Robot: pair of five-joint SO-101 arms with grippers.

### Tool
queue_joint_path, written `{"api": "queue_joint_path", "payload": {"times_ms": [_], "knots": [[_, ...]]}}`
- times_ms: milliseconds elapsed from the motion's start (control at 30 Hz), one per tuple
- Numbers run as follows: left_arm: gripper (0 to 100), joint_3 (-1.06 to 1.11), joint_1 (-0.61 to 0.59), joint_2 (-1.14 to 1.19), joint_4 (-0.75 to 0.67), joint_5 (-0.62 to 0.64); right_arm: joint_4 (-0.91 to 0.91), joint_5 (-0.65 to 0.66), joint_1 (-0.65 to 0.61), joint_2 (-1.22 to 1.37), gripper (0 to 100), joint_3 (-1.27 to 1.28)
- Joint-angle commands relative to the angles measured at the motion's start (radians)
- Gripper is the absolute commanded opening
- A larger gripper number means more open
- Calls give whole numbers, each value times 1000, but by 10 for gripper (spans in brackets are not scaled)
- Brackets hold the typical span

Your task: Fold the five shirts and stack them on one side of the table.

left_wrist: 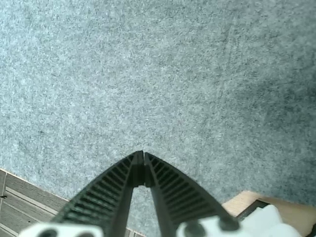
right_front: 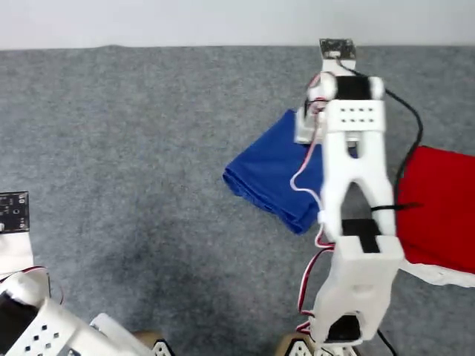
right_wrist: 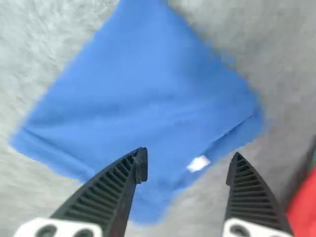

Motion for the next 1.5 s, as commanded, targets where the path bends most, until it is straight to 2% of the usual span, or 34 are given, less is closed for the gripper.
{"api": "queue_joint_path", "payload": {"times_ms": [0, 167, 333, 400, 600, 800, 967, 1067, 1333, 1367, 1467], "knots": [[5, -27, -2, -8, -20, -11, 15, -244, -58, -38, 262, -25], [5, -27, -2, -8, -20, -11, -19, -370, -84, 42, 277, -25], [5, -27, -2, -5, -20, -11, -30, -436, -73, 136, 445, -25], [5, -27, -2, -3, -20, -11, -45, -445, -68, 170, 478, -25], [5, -27, -2, -3, -20, -11, -119, -450, -59, 277, 479, -25], [5, -27, -2, -2, -20, -12, -200, -477, 2, 377, 479, -25], [5, -19, -2, -2, -35, -12, -205, -480, 15, 460, 476, -25], [5, 7, -2, -8, -49, -40, -180, -480, 12, 473, 407, -26], [5, 10, -3, -8, -49, -52, -176, -473, 13, 473, 32, -26], [5, 10, -3, -8, -49, -52, -174, -473, 15, 473, 6, -26], [5, 10, -3, -8, -49, -52, -145, -473, 16, 472, 14, -29]]}}
